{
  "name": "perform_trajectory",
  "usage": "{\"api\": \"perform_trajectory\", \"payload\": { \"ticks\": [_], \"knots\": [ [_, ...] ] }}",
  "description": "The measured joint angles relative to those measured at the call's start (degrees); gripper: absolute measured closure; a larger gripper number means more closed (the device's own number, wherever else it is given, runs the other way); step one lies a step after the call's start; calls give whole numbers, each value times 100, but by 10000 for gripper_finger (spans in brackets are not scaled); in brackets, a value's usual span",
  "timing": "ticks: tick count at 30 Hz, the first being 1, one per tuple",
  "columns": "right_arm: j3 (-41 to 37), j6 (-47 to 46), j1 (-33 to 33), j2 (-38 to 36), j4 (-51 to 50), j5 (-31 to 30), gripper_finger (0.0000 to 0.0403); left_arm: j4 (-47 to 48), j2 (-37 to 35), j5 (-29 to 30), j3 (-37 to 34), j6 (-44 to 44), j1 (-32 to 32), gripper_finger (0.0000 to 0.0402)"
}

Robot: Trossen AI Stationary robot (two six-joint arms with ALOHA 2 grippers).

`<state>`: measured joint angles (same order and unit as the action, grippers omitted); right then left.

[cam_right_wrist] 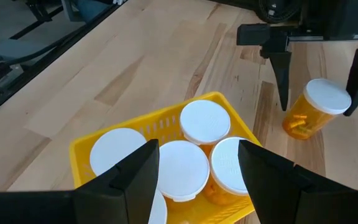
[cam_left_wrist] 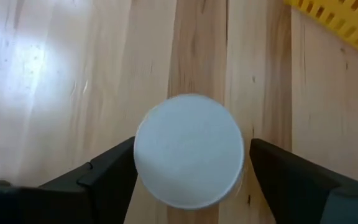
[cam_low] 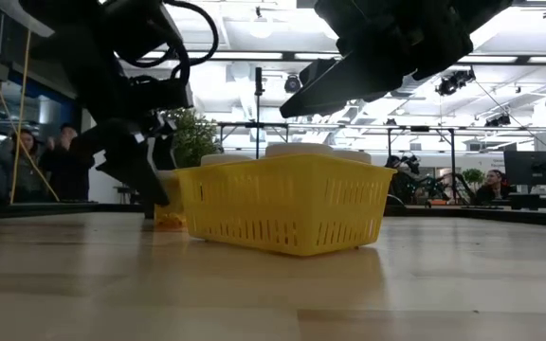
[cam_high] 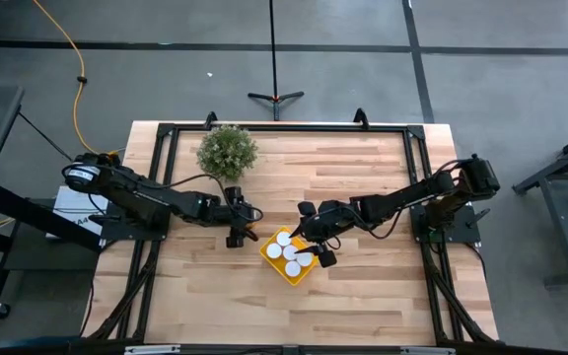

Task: Pick and place pill bottles into a basket
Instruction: Put the pill bottle into the yellow transparent bin

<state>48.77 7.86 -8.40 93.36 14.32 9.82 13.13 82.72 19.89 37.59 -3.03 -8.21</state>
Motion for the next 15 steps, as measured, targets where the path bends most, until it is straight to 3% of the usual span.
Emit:
{"api": "perform_trajectory", "payload": {
  "ticks": [15],
  "knots": [
    [0,-3,0,0,1,0,192,-20,-2,11,3,102,0,112]
  ]
}}
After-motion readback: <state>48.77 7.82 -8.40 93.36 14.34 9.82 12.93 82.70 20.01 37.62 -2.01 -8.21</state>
